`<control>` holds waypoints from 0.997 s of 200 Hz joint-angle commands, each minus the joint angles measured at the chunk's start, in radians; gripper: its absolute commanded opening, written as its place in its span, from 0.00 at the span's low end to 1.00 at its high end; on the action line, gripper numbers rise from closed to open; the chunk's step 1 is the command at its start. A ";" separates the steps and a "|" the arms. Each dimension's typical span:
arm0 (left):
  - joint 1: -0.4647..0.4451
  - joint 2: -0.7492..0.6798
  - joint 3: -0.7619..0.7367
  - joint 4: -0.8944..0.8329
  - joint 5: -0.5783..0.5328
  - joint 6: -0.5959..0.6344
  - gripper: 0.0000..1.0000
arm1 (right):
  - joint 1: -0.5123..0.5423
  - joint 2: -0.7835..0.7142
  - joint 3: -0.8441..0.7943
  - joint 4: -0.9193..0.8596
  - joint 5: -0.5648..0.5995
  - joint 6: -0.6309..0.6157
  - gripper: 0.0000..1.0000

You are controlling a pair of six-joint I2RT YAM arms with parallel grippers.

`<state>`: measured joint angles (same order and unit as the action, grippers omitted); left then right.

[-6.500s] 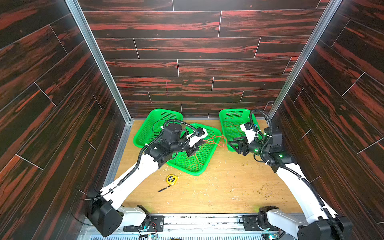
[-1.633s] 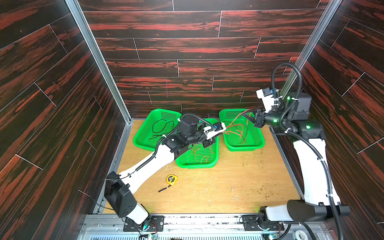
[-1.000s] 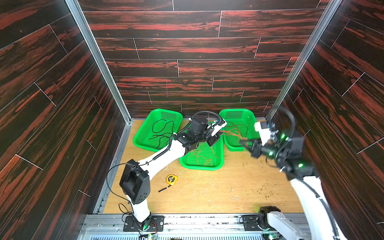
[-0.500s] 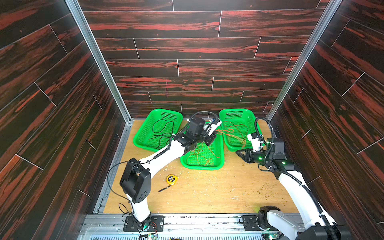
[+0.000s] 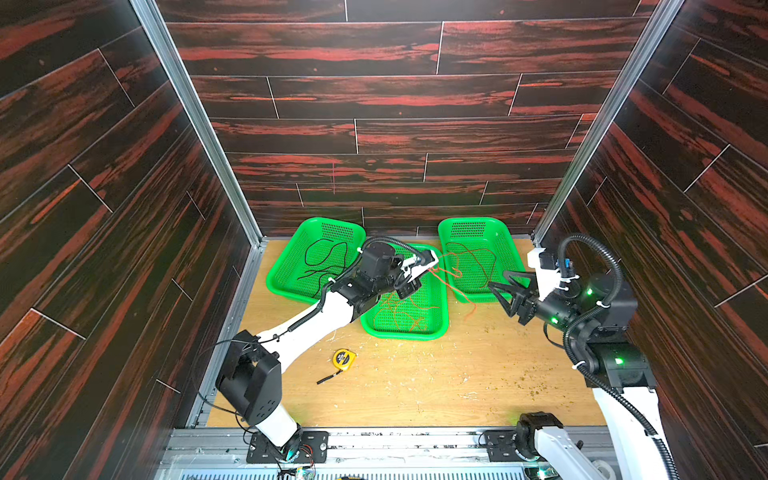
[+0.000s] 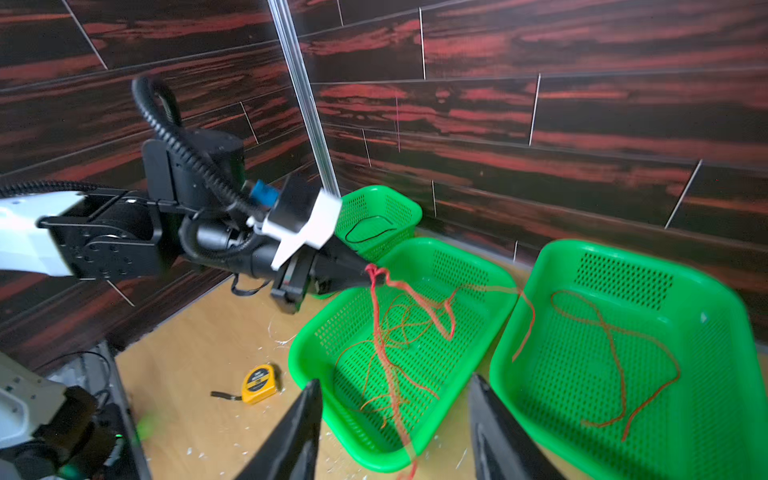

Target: Untangle the cables

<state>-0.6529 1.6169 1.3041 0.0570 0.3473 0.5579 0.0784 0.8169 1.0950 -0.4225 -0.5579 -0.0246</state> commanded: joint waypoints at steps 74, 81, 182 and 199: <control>-0.017 -0.072 -0.033 0.029 0.211 0.280 0.00 | 0.203 0.369 0.080 -0.024 0.000 -0.143 0.64; -0.019 -0.074 -0.031 0.025 0.216 0.280 0.00 | 0.212 0.384 0.080 -0.015 0.004 -0.144 0.64; -0.022 -0.069 0.006 -0.011 0.204 0.219 0.36 | 0.267 0.453 0.051 0.071 0.083 -0.159 0.06; -0.020 -0.083 -0.005 -0.001 0.150 0.183 0.62 | 0.266 0.424 0.018 0.127 0.096 -0.137 0.00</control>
<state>-0.6628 1.5894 1.2808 0.0681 0.5320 0.7780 0.3500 1.2877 1.1461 -0.3855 -0.4984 -0.1703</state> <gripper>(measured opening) 0.478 0.049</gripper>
